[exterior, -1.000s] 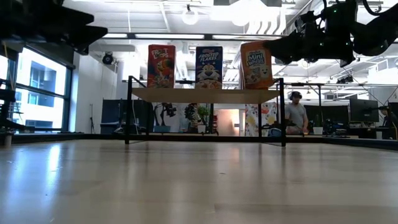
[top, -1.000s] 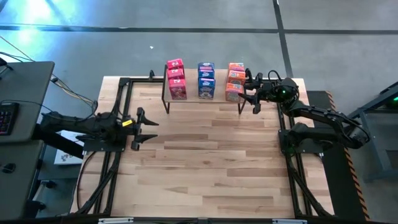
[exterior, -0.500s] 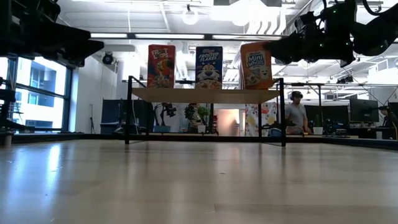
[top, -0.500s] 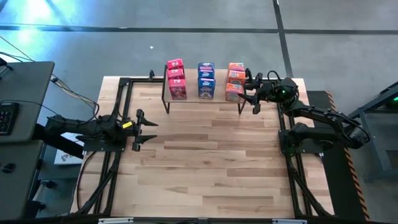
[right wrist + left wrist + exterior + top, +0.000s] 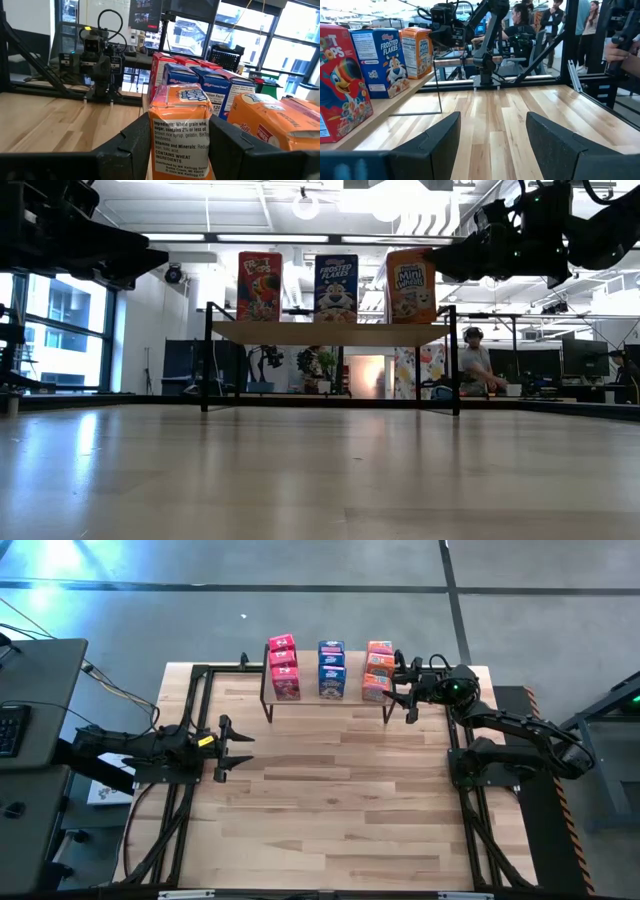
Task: Stack cereal on shelf
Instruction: Put the orange cereal box on the shelf aligned with the other orange cereal boxes
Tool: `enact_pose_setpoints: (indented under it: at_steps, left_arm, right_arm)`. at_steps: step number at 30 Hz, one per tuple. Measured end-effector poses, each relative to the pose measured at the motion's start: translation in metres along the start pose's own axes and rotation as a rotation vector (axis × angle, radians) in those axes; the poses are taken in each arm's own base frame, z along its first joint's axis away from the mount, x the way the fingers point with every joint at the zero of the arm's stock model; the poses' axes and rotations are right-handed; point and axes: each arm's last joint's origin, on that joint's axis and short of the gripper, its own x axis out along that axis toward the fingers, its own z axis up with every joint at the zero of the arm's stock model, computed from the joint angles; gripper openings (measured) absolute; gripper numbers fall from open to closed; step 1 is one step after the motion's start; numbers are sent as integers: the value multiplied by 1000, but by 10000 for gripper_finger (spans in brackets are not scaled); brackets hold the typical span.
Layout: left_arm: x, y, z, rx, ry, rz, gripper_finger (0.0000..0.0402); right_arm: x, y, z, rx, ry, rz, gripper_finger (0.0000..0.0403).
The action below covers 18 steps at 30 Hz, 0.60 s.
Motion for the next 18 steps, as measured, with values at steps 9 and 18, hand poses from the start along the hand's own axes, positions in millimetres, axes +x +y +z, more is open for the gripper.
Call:
enact_pose_setpoints:
  at_steps: [9, 18]
  left_arm:
    - [0, 0, 0, 1, 0, 0, 216]
    - [0, 0, 0, 1, 0, 0, 216]
  right_arm:
    - [0, 0, 0, -2, 4, -1, 154]
    - [0, 0, -3, 45, 24, -3, 154]
